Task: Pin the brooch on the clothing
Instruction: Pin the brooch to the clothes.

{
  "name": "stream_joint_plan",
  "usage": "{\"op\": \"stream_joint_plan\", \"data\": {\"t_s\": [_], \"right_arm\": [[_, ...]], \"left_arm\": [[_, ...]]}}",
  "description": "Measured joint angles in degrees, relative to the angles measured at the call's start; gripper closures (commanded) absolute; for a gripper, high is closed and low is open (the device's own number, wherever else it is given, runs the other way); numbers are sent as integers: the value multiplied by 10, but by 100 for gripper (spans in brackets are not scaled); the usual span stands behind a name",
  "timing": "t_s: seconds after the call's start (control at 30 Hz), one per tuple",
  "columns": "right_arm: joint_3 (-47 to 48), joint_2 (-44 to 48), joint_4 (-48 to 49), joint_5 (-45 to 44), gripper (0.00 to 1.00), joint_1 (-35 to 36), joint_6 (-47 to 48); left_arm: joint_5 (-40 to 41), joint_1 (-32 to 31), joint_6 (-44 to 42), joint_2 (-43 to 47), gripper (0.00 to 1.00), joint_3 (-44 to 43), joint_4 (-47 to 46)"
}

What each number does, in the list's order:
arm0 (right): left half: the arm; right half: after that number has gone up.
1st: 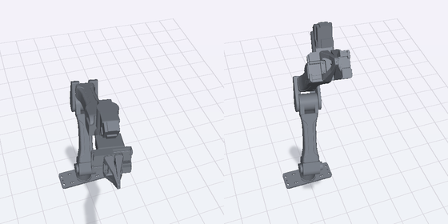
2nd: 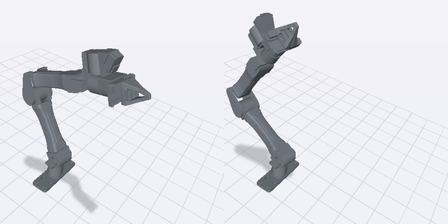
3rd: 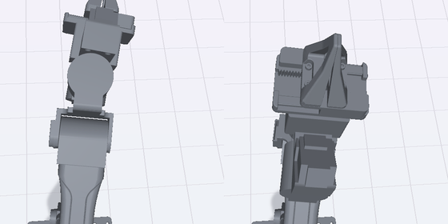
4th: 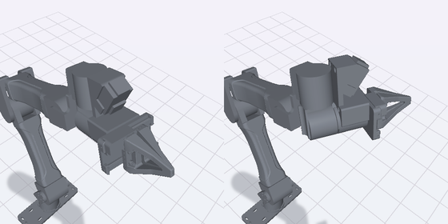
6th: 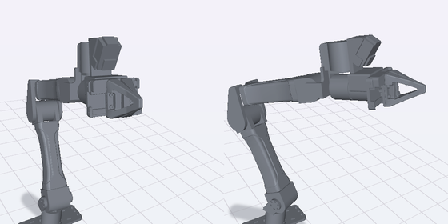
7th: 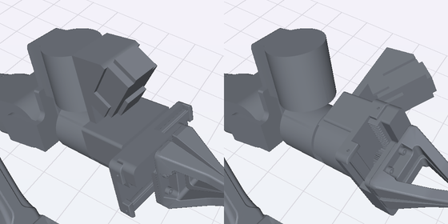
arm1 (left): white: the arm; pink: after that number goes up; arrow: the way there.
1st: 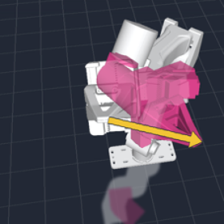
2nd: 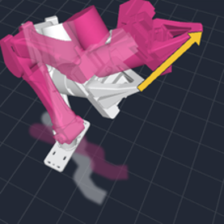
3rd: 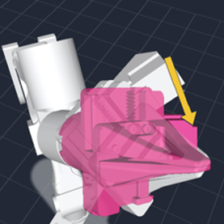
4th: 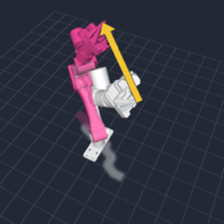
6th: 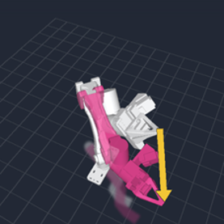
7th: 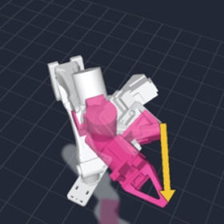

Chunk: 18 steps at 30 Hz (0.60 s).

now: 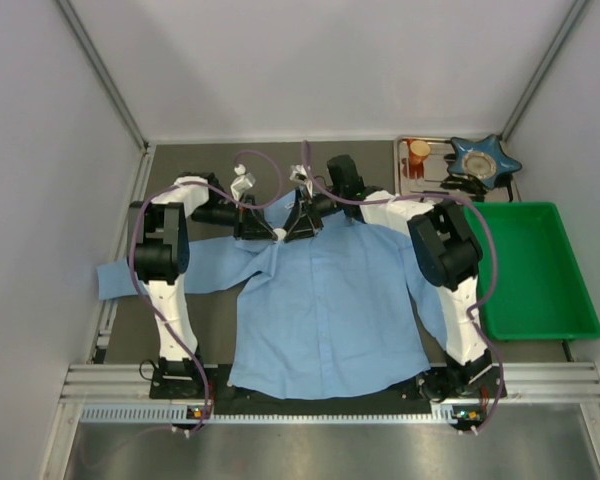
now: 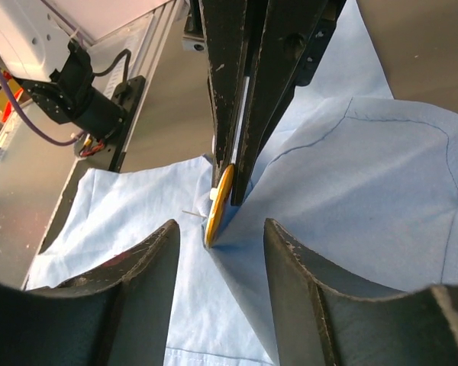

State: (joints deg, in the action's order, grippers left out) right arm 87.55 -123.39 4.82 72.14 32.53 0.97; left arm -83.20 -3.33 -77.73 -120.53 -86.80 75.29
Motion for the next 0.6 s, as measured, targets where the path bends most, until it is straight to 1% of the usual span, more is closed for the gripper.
{"op": "stream_joint_plan", "data": {"t_s": [0.17, 0.47, 0.5, 0.6], "right_arm": [[0, 0, -19, 0, 52, 0, 24], [0, 0, -27, -5, 68, 11, 36], [0, 0, -27, -6, 71, 12, 36], [0, 0, -25, -10, 77, 16, 34]], "left_arm": [[0, 2, 0, 0, 100, 0, 0], [-1, 2, -2, 0, 100, 0, 0], [-1, 2, -3, 0, 100, 0, 0], [-1, 2, -4, 0, 100, 1, 1]]}}
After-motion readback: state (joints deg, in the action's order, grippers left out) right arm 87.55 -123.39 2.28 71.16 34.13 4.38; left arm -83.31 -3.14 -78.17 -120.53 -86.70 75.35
